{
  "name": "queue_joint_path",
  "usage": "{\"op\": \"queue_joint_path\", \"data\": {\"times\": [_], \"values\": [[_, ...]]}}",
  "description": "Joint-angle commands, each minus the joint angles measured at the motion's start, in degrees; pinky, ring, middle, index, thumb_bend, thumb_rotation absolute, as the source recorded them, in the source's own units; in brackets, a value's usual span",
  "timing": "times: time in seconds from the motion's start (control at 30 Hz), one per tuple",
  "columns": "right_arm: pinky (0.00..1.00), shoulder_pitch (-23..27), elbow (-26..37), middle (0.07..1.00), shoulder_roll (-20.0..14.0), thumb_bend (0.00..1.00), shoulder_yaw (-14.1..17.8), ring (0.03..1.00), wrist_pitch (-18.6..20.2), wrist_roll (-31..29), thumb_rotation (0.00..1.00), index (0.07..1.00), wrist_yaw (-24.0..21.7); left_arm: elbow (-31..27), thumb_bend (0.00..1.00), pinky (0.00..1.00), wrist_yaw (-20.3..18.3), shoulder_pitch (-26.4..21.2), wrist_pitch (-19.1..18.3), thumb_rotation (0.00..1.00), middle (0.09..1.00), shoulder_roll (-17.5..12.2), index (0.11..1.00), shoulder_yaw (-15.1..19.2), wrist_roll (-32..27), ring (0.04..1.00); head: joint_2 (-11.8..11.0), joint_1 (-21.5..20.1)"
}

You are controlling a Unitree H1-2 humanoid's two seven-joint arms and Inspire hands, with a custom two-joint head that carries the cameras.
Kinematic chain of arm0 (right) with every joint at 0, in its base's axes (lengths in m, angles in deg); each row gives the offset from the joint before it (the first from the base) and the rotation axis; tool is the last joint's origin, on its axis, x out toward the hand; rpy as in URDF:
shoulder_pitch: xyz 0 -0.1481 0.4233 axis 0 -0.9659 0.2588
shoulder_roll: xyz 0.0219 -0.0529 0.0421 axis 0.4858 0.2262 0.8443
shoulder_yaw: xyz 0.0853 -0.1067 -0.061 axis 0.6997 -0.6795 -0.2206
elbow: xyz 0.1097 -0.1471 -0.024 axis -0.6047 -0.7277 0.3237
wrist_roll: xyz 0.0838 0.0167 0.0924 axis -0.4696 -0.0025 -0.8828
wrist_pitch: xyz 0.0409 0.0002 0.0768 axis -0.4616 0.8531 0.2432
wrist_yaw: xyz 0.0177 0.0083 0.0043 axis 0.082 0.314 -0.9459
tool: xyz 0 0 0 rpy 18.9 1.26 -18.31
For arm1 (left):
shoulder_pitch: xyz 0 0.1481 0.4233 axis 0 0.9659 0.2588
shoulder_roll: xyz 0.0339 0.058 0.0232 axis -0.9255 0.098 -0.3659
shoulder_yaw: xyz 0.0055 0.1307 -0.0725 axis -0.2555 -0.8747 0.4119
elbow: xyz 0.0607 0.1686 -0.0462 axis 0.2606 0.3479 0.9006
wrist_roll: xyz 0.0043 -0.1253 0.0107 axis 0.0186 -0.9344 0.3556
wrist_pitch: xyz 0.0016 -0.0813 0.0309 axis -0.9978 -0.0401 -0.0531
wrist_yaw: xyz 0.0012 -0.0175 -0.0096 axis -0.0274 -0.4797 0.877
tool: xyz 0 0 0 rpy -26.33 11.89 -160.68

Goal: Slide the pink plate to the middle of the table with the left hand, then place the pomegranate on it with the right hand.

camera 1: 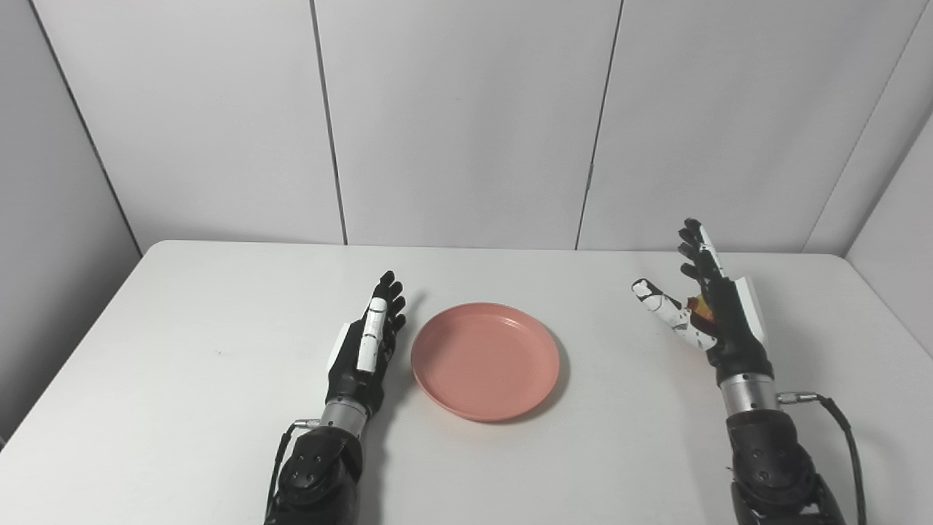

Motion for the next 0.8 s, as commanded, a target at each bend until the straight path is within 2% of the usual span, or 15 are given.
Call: {"op": "queue_joint_path", "data": {"times": [0.0,0.17,0.27,0.4,0.63,0.77], "values": [[0.86,3.3,1.5,0.929,-1.7,0.81,0.7,0.904,1.0,1.5,0.61,0.952,1.6,1.1,0.57,1.0,-0.8,-1.2,1.5,1.0,1.0,-0.7,1.0,0.3,-0.3,1.0,-0.1,0.0],[0.82,4.1,-0.4,0.923,-3.1,0.86,0.5,0.899,0.6,4.2,0.56,0.939,3.1,0.4,0.58,1.0,-1.2,-0.9,0.0,1.0,1.0,-1.1,1.0,0.7,-1.2,1.0,-0.7,-2.7],[0.81,4.3,-1.0,0.929,-3.0,0.87,0.1,0.899,1.4,5.9,0.54,0.943,4.2,1.1,0.57,1.0,-1.8,-0.9,0.8,1.0,1.0,-1.9,1.0,0.8,-1.6,1.0,-1.0,-6.4],[0.81,4.8,-2.2,0.928,-3.3,0.88,-0.6,0.898,0.8,8.9,0.53,0.938,6.4,1.0,0.58,1.0,-2.8,-0.7,0.8,1.0,1.0,-2.7,1.0,1.3,-2.6,1.0,-1.4,-9.2],[0.82,5.6,-4.8,0.918,-4.0,0.86,-0.9,0.893,1.3,12.6,0.52,0.932,9.4,1.7,0.58,1.0,-5.1,-0.9,0.8,1.0,1.0,-3.4,1.0,2.1,-4.2,1.0,-1.8,-10.7],[0.81,6.0,-7.2,0.919,-4.5,0.86,-0.8,0.894,1.6,12.9,0.46,0.931,10.0,2.1,0.58,1.0,-5.2,-0.9,1.0,1.0,1.0,-3.6,1.0,2.3,-4.2,1.0,-1.9,-11.2]]}}
